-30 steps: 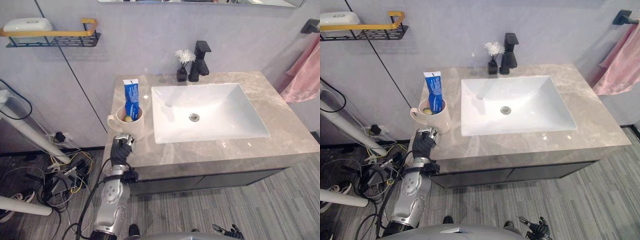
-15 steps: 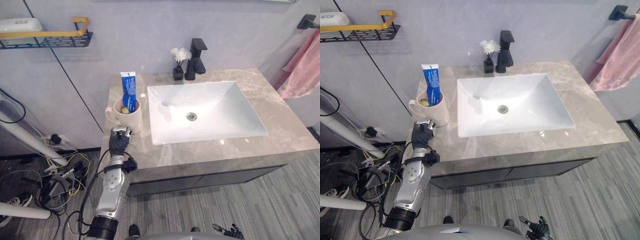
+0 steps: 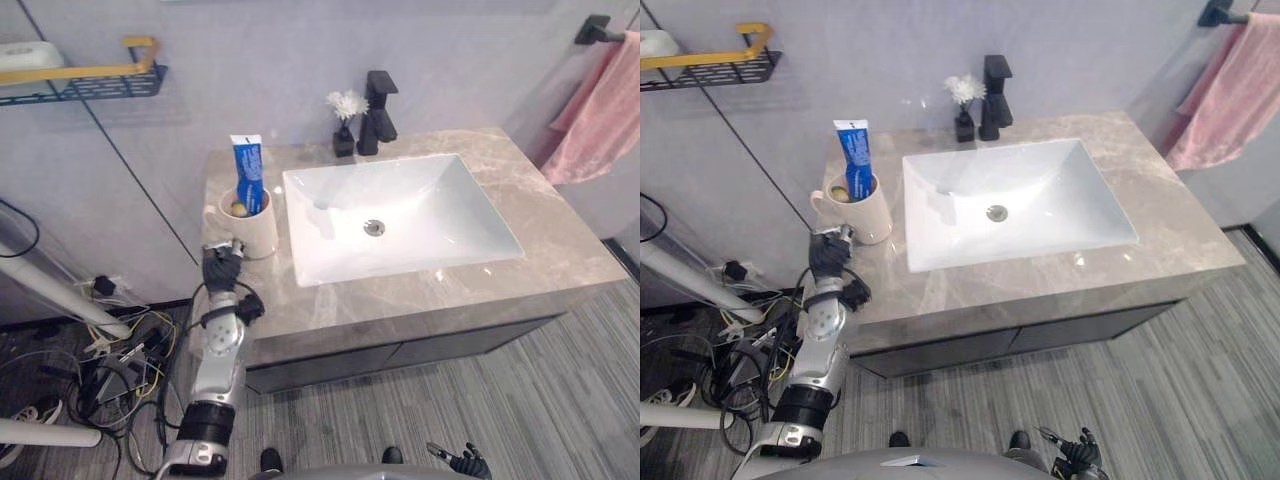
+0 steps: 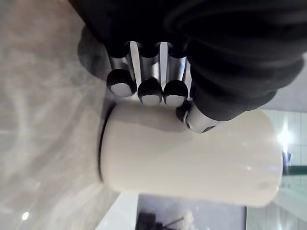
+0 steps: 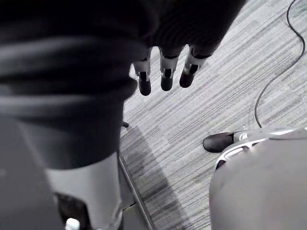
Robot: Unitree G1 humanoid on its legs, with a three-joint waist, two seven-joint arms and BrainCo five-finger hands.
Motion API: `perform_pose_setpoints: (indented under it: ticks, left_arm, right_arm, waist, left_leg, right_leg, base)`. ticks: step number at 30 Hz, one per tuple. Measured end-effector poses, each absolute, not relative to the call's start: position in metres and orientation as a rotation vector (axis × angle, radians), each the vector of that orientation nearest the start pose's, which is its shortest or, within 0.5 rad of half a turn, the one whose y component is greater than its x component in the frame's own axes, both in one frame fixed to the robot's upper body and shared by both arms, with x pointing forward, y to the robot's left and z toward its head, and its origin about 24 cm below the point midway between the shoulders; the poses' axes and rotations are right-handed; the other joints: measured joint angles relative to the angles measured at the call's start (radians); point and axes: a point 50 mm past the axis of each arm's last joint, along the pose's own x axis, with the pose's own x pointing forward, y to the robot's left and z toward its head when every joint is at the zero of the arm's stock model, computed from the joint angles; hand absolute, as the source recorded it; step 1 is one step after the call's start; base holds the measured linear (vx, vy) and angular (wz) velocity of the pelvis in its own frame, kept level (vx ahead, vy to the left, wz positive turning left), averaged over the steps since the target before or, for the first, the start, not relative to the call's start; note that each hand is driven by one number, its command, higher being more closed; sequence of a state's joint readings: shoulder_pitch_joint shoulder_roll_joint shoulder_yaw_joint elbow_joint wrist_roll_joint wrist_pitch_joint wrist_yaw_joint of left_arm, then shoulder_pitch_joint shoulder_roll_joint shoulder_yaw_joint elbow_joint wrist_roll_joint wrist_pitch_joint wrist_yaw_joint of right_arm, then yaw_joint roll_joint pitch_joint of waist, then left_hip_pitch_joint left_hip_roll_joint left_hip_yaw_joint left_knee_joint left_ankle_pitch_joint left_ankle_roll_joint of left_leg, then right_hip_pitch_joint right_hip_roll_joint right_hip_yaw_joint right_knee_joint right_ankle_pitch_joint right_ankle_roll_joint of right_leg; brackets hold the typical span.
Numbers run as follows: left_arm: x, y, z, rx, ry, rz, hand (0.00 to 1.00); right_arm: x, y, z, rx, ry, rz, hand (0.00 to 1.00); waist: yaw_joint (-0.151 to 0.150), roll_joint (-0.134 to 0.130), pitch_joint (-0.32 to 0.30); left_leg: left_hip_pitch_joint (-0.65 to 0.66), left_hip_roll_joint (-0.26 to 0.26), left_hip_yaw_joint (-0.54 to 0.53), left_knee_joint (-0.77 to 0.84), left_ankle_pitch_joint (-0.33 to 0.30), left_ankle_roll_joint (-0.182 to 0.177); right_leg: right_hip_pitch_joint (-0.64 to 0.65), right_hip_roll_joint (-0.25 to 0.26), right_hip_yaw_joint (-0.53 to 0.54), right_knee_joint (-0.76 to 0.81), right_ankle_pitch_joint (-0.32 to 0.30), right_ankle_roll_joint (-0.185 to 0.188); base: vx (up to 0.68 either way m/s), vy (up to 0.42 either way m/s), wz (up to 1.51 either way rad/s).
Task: Organize washtable
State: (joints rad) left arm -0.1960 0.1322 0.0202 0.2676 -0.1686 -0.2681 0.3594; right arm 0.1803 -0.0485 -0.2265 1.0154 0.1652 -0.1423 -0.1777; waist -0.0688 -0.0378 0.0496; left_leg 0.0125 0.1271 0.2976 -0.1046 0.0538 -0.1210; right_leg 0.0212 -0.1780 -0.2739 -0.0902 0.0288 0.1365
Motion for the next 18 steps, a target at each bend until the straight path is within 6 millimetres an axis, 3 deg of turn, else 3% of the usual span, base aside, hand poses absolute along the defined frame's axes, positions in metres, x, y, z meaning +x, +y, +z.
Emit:
perform_pose_setpoints:
  ticks: [7,18]
  left_arm:
    - [0.301,0.199,0.075,-0.061,-0.225,0.415,1.00]
    - [0.314,0.220,0.086,-0.074,-0.232,0.535,1.00]
  right_arm:
    - [0.065,-0.212,-0.159,0.114,1.026,-0.562,0.00]
    - [0.072,-0.211,-0.156,0.122,0.995,-0.557,0.00]
  waist:
    - [-0.007,-0.007,0.009]
    - [-0.031,-0.007,0.019]
  left_leg:
    - [-0.002,0.000,0.025,0.010,-0.006,-0.002]
    - [0.000,-0.001,0.069,0.010,-0.008,0.000]
  right_leg:
    - [-0.011,0.000,0.018,0.000,0.003,0.004]
    - [-0.038,0.000,0.056,0.000,0.020,-0.001]
  base:
    - [0.06,-0.009,-0.08]
    - [-0.01,0.007,-0.11]
